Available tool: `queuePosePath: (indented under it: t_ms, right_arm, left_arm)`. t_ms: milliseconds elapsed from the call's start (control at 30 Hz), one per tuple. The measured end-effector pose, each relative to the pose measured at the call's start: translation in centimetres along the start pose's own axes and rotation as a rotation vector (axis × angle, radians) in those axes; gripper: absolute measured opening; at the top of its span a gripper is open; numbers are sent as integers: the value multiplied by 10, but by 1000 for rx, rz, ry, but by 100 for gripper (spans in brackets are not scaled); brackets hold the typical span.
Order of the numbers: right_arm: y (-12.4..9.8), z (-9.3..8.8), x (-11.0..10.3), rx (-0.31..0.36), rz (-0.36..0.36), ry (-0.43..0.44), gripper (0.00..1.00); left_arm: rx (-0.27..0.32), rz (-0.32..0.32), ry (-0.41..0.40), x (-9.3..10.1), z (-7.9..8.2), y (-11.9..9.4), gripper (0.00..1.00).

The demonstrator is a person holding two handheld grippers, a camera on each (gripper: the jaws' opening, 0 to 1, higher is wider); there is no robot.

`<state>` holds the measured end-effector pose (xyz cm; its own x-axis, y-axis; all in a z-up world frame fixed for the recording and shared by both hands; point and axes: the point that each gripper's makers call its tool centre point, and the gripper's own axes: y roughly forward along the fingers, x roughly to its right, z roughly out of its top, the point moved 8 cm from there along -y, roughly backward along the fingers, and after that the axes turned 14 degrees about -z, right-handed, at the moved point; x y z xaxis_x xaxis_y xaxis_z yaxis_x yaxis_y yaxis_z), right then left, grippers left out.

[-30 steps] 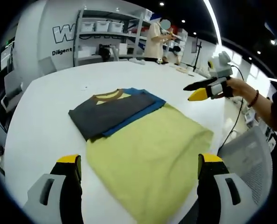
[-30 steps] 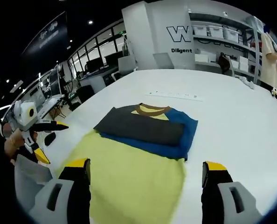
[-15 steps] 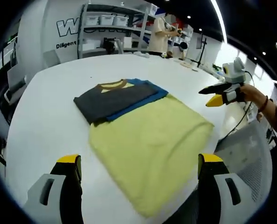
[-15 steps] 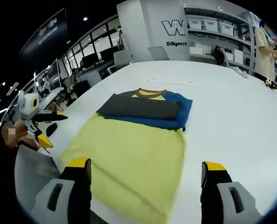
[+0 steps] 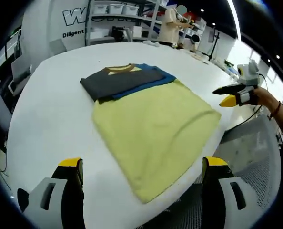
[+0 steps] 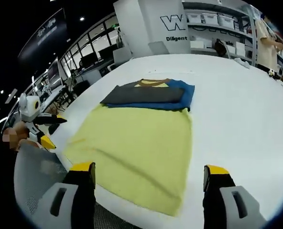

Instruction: Fold the garment on the visible template until the final outline fits inside the template.

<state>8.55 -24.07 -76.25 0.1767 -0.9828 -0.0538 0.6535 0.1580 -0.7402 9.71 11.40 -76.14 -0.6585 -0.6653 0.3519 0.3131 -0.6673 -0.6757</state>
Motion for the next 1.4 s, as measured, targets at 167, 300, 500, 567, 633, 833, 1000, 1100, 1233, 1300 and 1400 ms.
queuePosePath:
  t_ms: [167,300,500,567,633,833,1000,1100,1233,1300,1400]
  right_arm:
    - [0,-16,4,-22,-3,34,87]
    - [2,-26,6,-46,-30,1,78]
    - [2,-37,11,-82,-78,-5,59]
    - [2,-38,12,-86,-88,-8,55]
    - [1,-41,13,-96,-108,-16,53]
    - [1,-48,14,-126,-137,-48,42]
    - [0,-48,14,-130,-160,-72,31]
    - [0,-48,15,-133,-172,-75,23]
    - [1,-50,17,-151,-185,-80,20]
    - [2,-51,17,-152,-176,-61,18]
    - [3,-51,19,-149,-179,-44,14]
  left_arm:
    - [-10,13,-52,-2,-12,0,97]
    - [-12,49,-106,-2,-16,-1,90]
    - [-20,43,-189,0,-23,-1,76]
    - [-44,59,-175,1,-25,0,69]
    - [-63,54,-178,2,-26,2,62]
    - [-134,77,-104,8,-28,6,40]
    - [-156,47,-162,11,-34,12,37]
    - [-173,43,-179,12,-37,13,34]
    - [-177,42,-201,11,-38,13,32]
    - [-174,54,-206,9,-38,12,29]
    - [-162,69,-233,5,-39,11,25]
